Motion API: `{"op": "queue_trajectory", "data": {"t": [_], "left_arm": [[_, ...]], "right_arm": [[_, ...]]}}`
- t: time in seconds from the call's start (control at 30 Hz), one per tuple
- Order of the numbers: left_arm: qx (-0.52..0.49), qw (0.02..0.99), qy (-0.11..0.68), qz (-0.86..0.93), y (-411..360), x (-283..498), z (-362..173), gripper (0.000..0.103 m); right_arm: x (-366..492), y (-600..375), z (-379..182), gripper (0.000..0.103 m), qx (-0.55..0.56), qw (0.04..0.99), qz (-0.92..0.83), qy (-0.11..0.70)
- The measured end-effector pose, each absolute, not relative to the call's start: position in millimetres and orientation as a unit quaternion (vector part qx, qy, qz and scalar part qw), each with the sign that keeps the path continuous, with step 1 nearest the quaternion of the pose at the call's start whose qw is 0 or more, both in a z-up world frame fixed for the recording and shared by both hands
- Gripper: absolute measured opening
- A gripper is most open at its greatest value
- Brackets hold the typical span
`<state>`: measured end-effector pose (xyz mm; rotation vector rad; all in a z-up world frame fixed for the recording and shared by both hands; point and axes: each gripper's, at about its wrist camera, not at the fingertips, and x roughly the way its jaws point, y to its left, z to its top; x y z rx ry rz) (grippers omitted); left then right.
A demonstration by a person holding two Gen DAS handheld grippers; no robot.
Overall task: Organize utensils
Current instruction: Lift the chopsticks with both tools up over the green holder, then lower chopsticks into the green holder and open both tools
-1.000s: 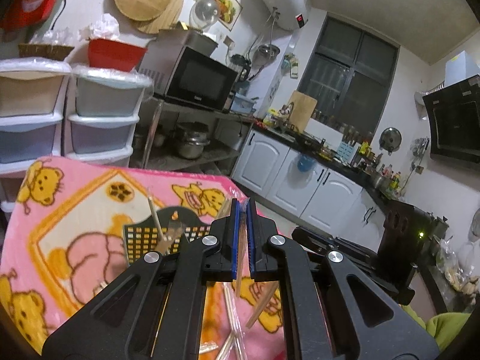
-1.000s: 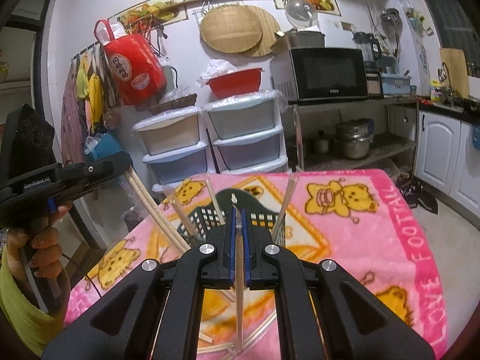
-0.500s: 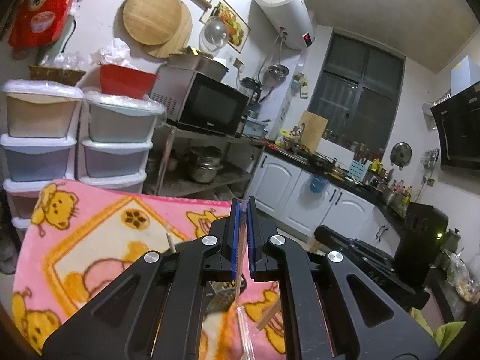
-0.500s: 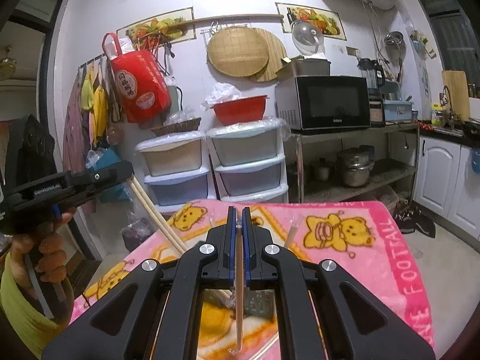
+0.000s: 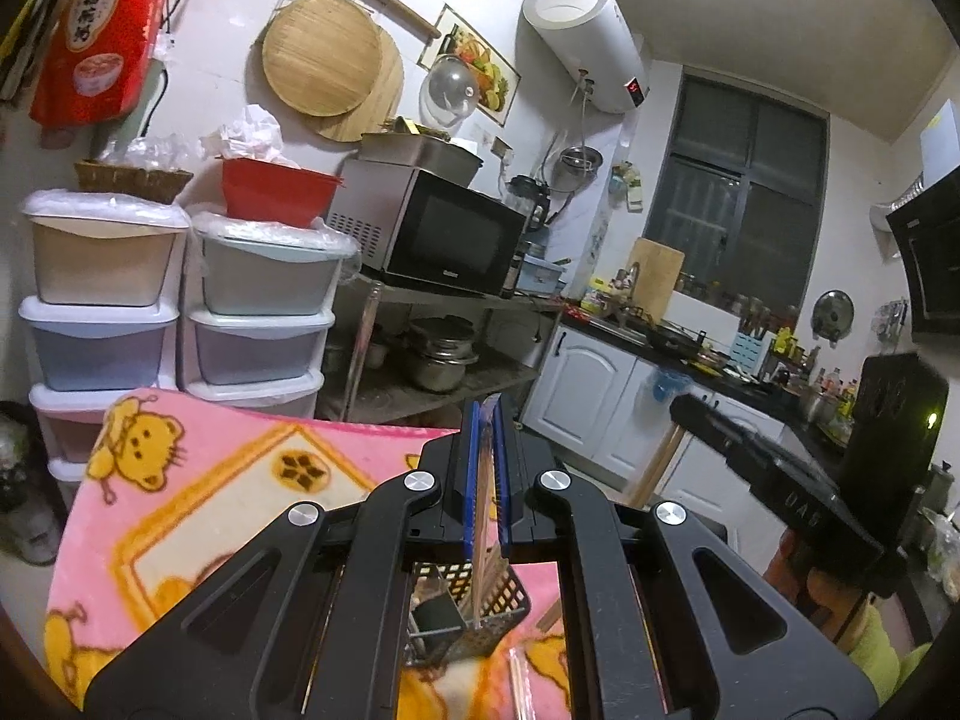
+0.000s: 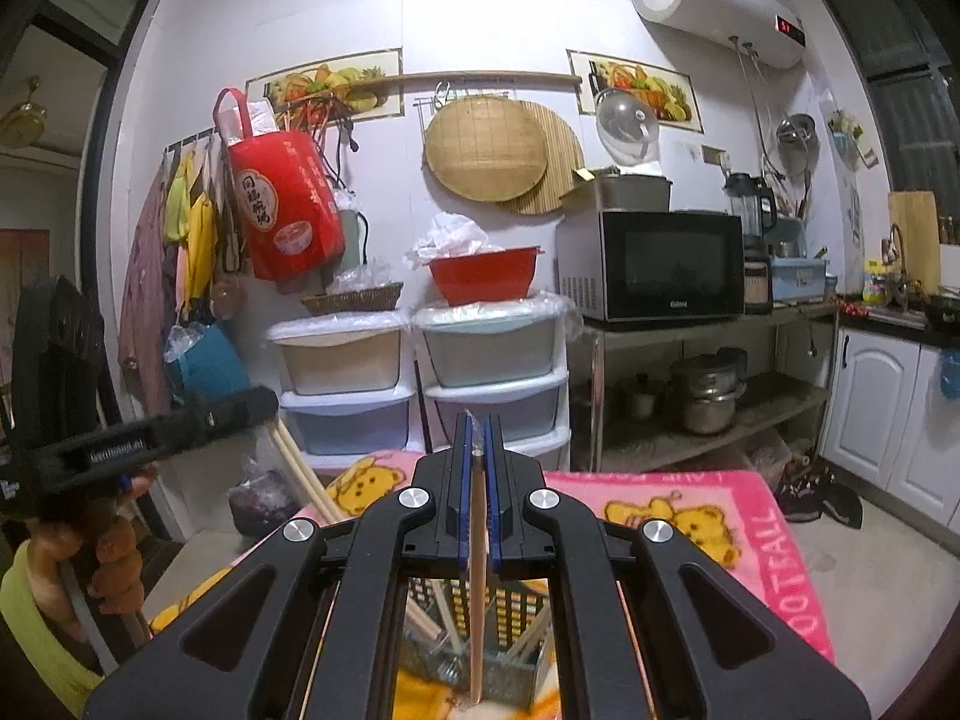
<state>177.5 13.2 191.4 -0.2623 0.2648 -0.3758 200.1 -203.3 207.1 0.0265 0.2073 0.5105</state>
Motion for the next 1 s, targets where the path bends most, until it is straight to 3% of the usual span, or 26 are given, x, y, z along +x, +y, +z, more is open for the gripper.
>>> {"op": "queue_trajectory", "data": {"t": [0.57, 1.0], "left_arm": [[-0.106, 0.974, 0.135, -0.147, -3, 207, 170, 0.002], [-0.099, 0.973, 0.147, -0.146, -12, 218, 144, 0.003]], "right_arm": [[236, -195, 221, 0.004, 0.006, 0.968, 0.241, 0.065], [267, -184, 181, 0.004, 0.011, 0.970, 0.226, 0.086]]}}
